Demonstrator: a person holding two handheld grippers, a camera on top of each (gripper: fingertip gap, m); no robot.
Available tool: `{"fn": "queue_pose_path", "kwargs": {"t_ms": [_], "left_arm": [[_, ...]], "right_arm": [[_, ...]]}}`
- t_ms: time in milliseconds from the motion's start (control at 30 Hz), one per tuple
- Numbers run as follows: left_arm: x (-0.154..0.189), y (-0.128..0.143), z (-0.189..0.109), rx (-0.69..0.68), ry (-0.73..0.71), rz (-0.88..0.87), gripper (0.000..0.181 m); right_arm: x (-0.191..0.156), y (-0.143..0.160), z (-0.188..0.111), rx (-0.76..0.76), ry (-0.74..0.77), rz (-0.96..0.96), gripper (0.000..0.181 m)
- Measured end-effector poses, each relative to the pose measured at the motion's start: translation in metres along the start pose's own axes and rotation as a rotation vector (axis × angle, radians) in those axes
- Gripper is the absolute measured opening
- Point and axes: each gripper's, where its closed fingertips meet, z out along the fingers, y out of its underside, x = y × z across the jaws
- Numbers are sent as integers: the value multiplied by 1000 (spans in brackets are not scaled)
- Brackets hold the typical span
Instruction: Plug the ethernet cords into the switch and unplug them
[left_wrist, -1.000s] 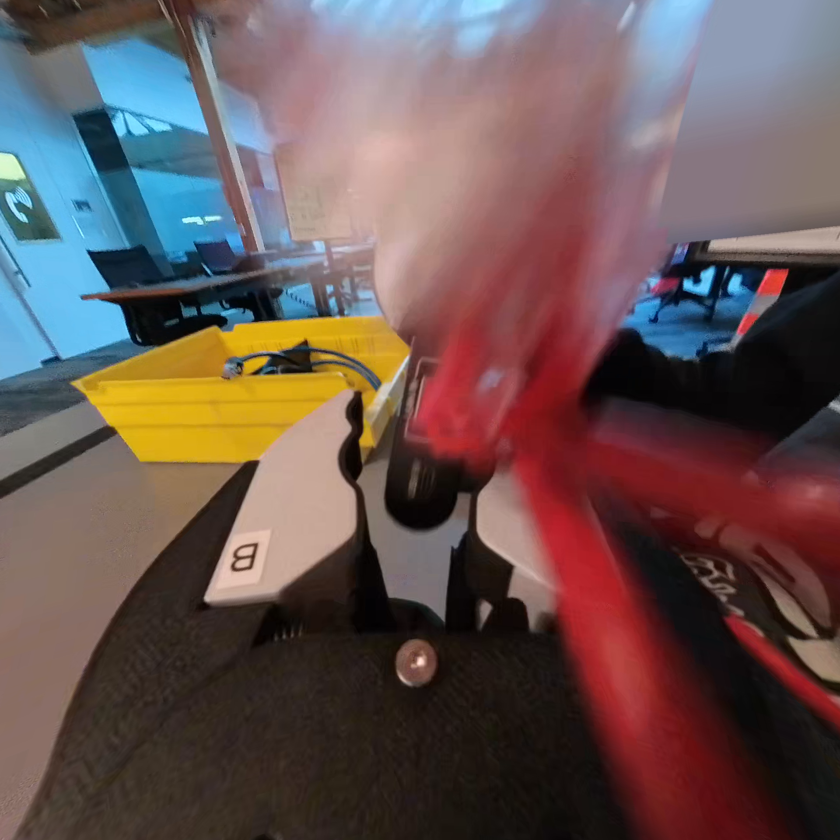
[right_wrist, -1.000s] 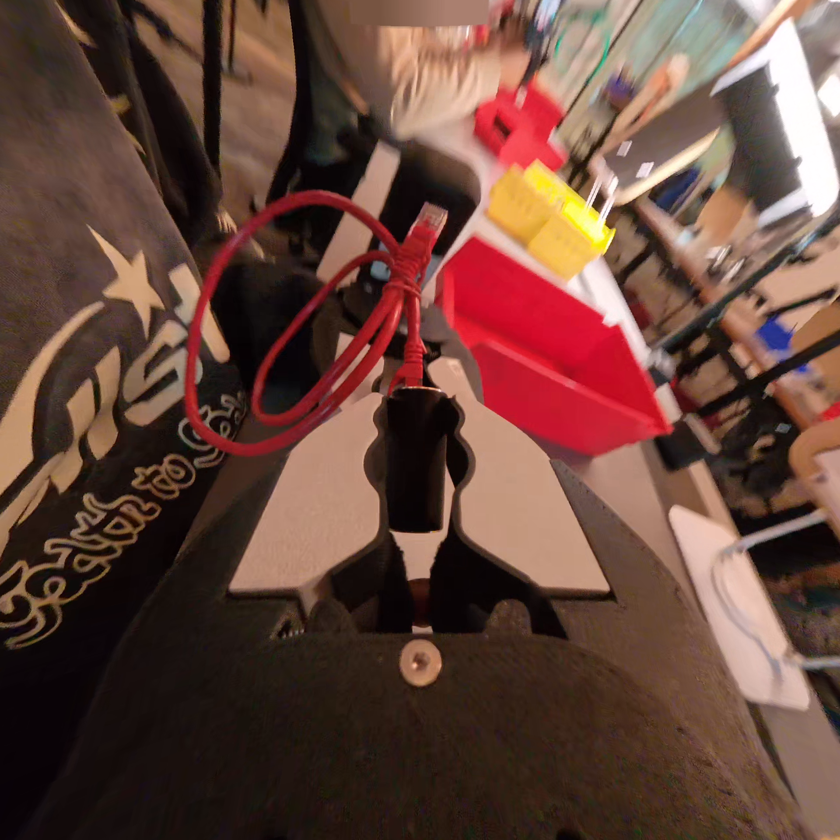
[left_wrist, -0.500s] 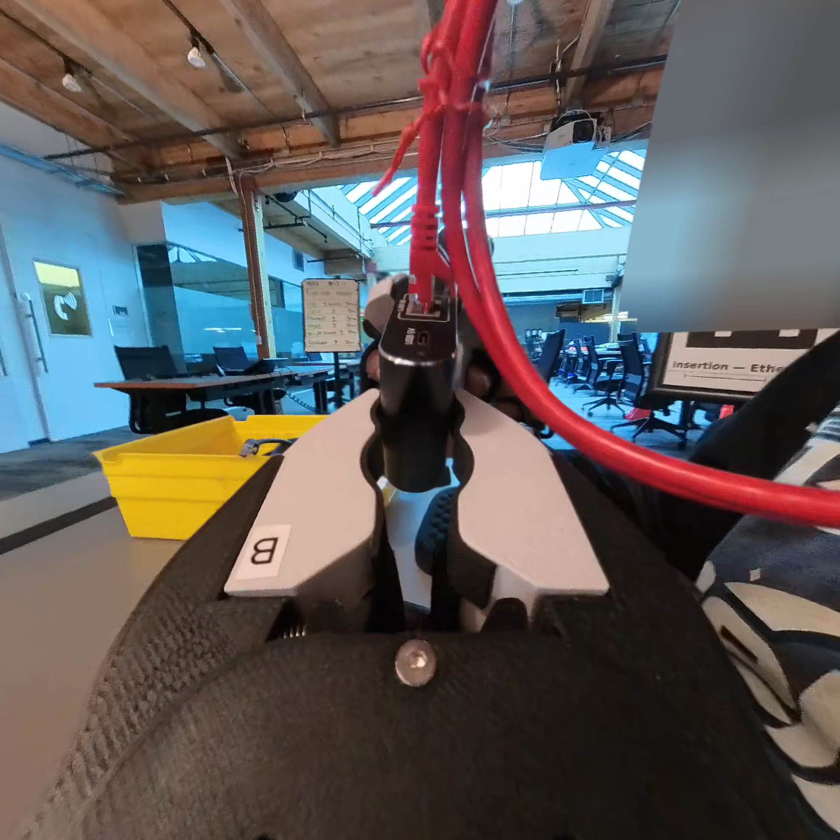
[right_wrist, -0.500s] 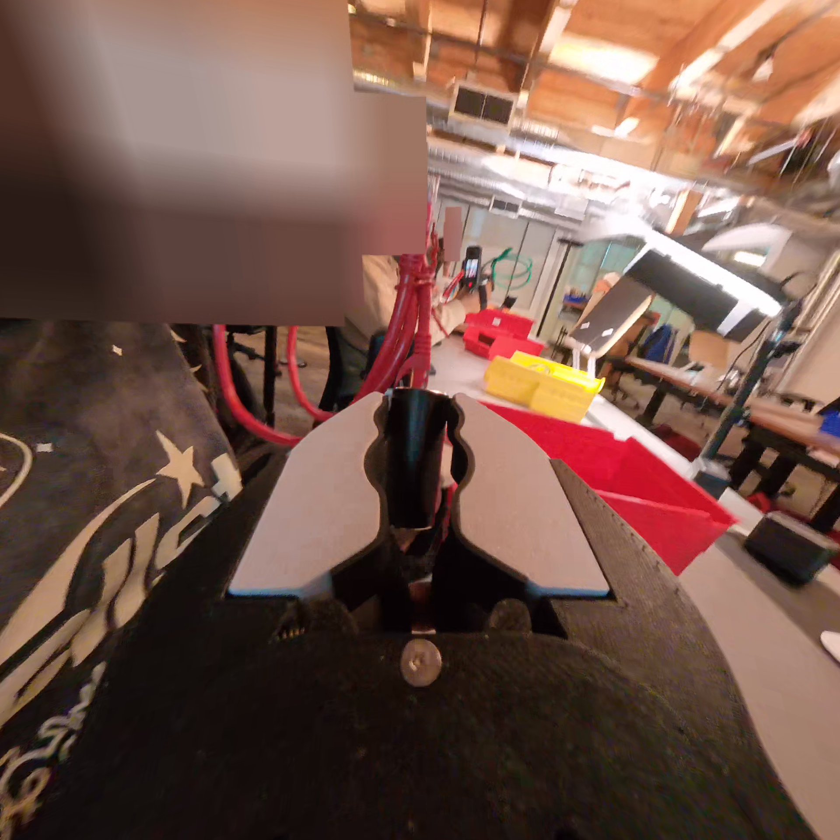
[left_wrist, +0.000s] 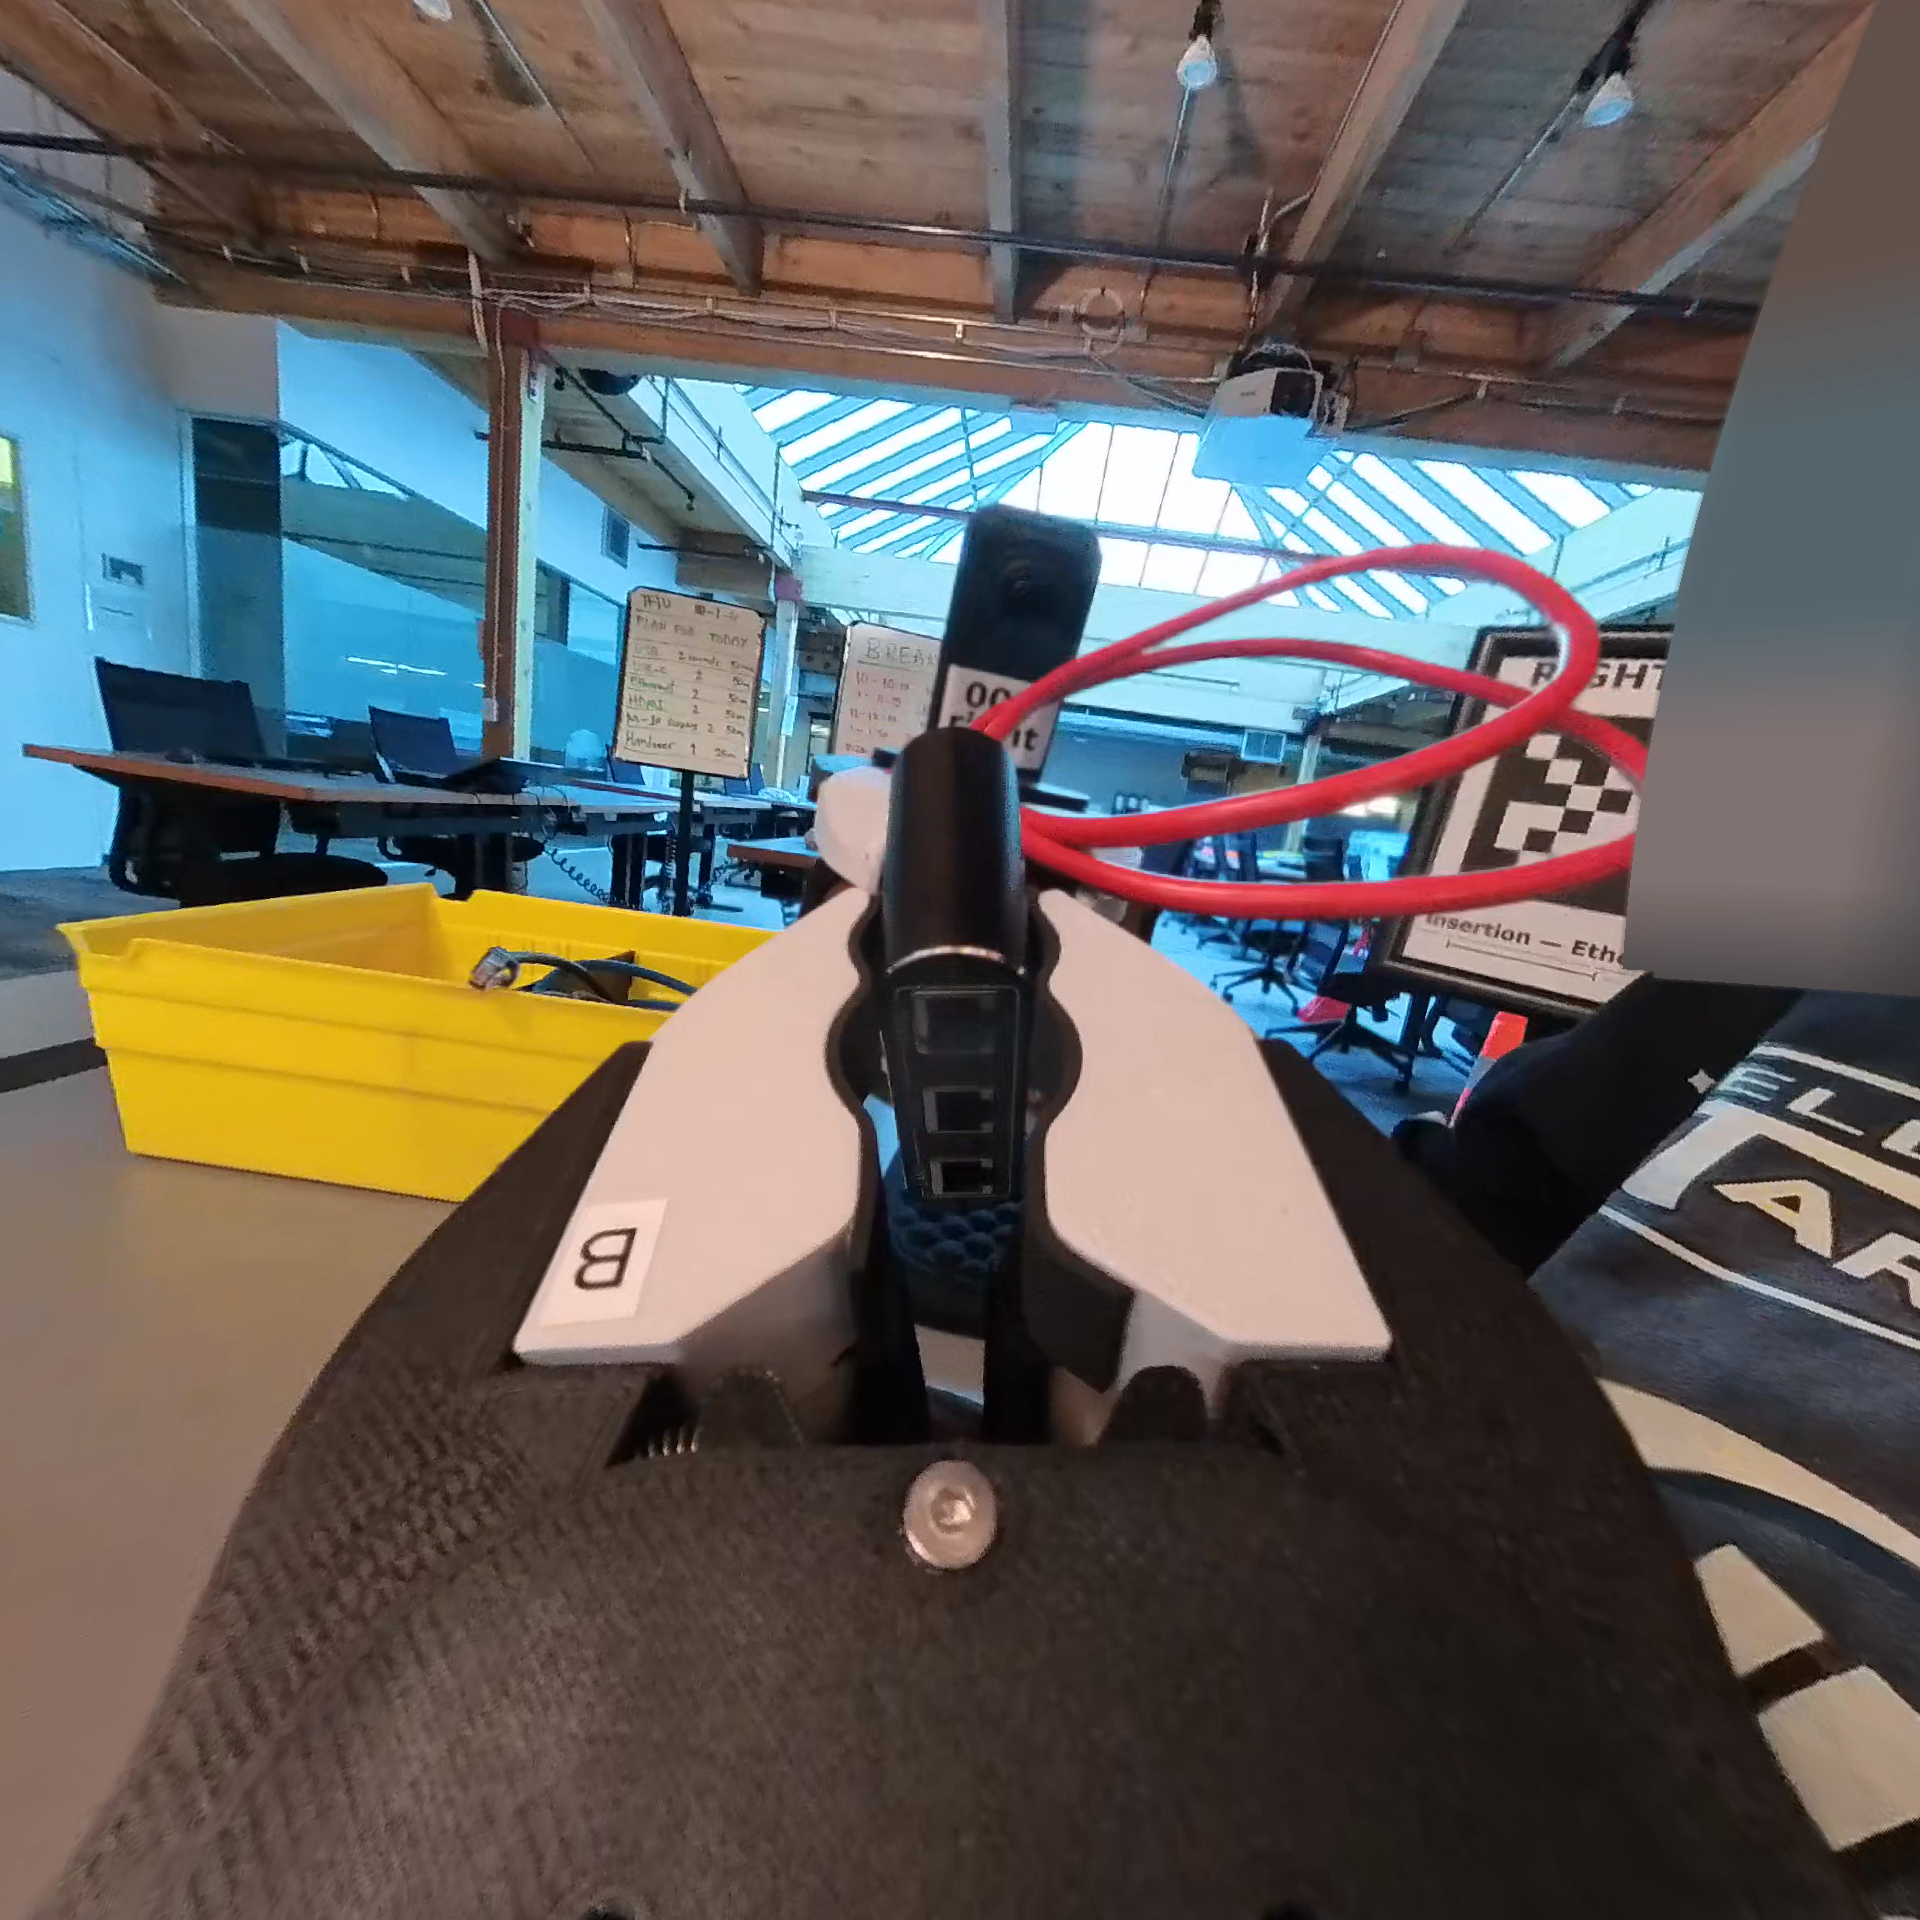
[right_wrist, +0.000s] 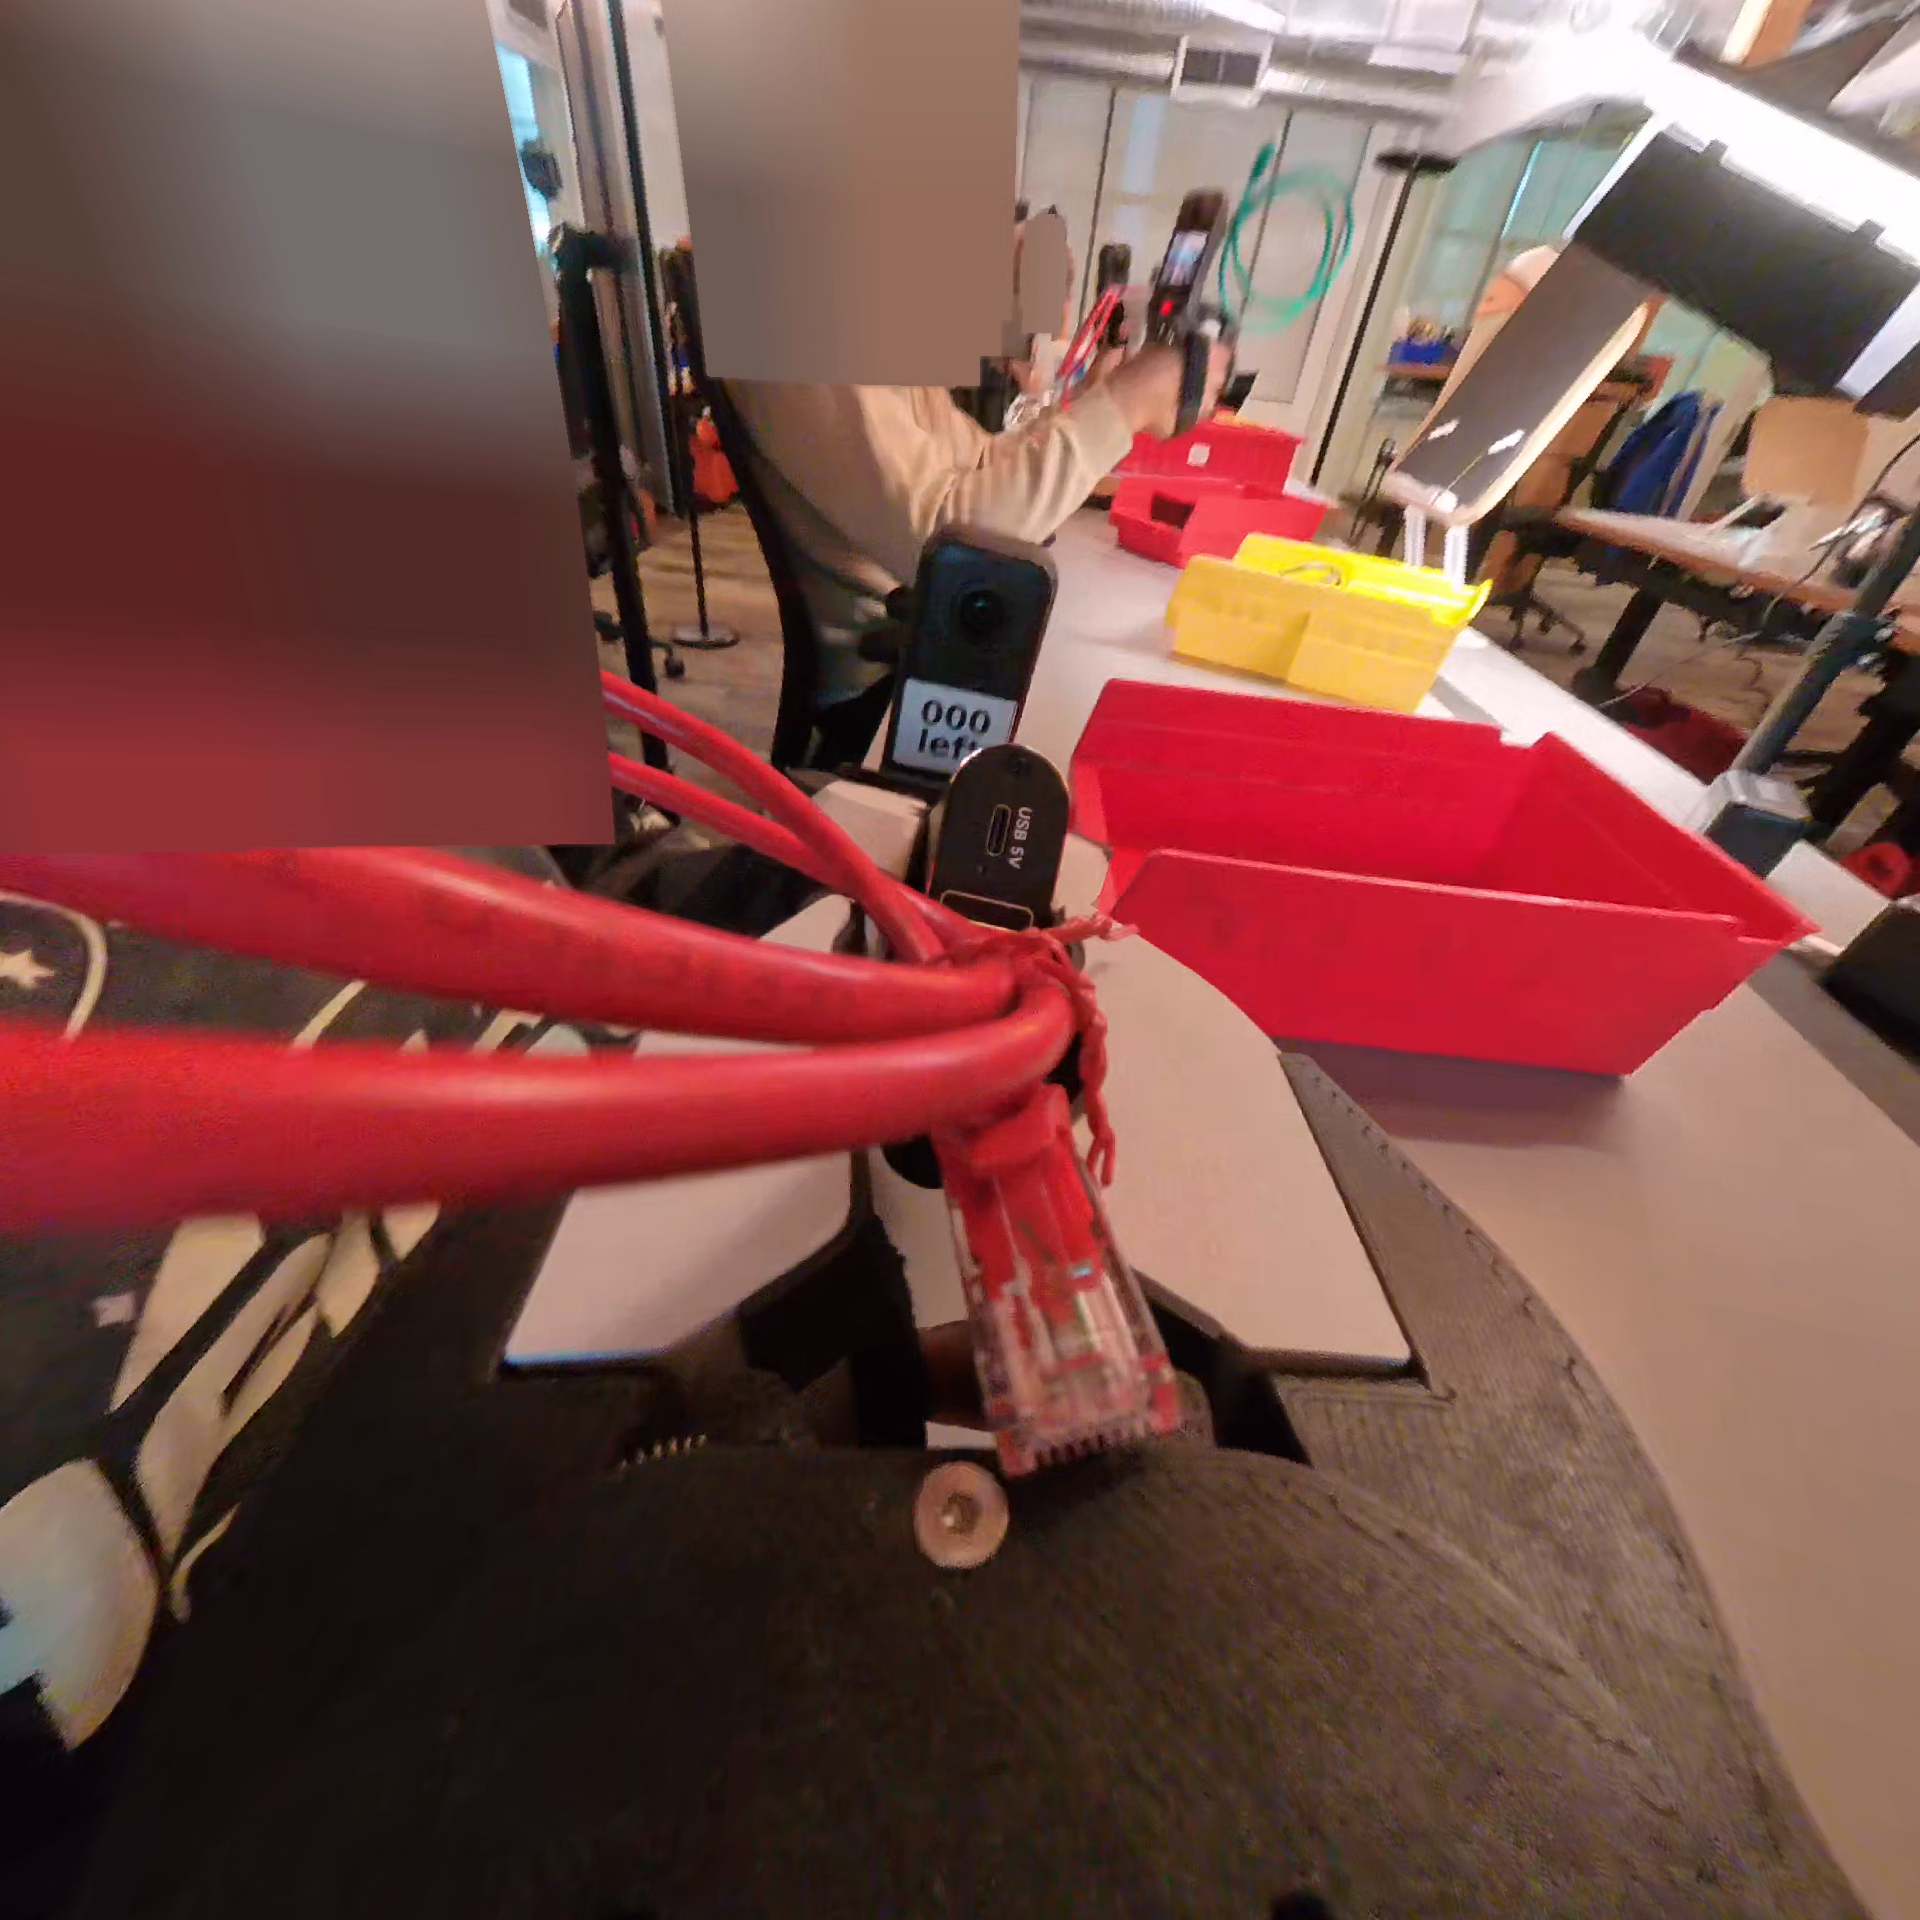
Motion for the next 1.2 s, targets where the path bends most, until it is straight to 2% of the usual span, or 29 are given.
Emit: {"fn": "queue_pose_path", "kwargs": {"t_ms": [67,200,300,400,467,500,533,633,733,833,900,1000,1100,1200], "left_arm": [[-1,-4,-2,21,2,-14,24],[-2,-11,-3,78,-13,-12,26],[-2,-9,-1,73,-11,-25,42],[2,-9,0,76,-10,9,45],[6,-13,-2,104,6,29,38],[8,-15,-3,111,21,25,26],[5,-15,-4,110,13,11,25],[-4,-13,-5,94,3,-101,25],[-11,-7,-4,64,2,-208,25],[-15,6,0,-3,-5,-306,25],[-16,17,4,-48,4,-394,25],[-14,29,8,-89,14,-494,25],[-11,32,8,-119,16,-447,25],[0,28,9,-129,35,-282,25]], "right_arm": [[5,-3,3,40,31,-19,25],[7,-12,6,110,43,-17,24],[8,-25,9,206,65,-13,23],[3,-31,15,272,41,21,23],[1,-32,20,286,20,76,23],[4,-32,21,294,33,100,23],[7,-31,22,295,45,129,23],[18,-26,20,264,87,219,24],[24,-20,6,272,94,362,35],[23,0,-8,265,122,510,30],[21,13,-15,294,171,552,21],[18,21,-21,361,182,621,20],[14,22,-22,391,164,562,21],[2,15,-21,430,130,421,20]]}}
